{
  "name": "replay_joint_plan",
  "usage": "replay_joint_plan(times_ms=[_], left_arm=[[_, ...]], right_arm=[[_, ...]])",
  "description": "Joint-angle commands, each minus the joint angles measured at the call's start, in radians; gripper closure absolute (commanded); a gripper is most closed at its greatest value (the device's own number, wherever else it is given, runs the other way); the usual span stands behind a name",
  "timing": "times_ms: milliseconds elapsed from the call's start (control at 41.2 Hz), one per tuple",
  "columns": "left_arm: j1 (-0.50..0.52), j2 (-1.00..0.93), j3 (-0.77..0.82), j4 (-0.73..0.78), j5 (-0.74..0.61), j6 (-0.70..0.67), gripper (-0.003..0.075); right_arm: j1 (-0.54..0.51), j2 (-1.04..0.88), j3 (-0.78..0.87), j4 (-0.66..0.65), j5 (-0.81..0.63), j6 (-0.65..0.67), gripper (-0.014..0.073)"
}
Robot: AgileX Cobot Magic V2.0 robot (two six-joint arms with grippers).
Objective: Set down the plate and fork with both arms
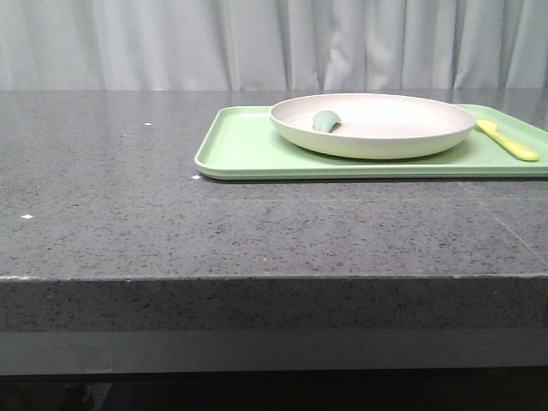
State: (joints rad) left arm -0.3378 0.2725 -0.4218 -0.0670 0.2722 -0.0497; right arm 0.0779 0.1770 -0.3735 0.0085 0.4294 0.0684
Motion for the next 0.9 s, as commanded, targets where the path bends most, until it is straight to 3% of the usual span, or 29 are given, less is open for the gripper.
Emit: replay_joint_plan(times_ms=[0,219,632,874], left_arm=[[0.002,0.009,-0.026,-0.001,-0.074,0.000,0.0738],[0.013,-0.018,0.023,-0.001,-0.083,0.000,0.0738],[0.271,-0.302,0.323,-0.005,-0.090,0.000,0.0738],[0.315,-0.300,0.429,-0.005,-0.096,0.000,0.0738]], right_arm=[[-0.001,0.011,-0.025,-0.009,-0.078,-0.007,0.0659],[-0.001,0.011,-0.025,-0.009,-0.078,-0.007,0.0659],[-0.001,0.011,-0.025,-0.009,-0.078,-0.007,0.0659],[-0.001,0.011,-0.025,-0.009,-0.077,-0.007,0.0659]])
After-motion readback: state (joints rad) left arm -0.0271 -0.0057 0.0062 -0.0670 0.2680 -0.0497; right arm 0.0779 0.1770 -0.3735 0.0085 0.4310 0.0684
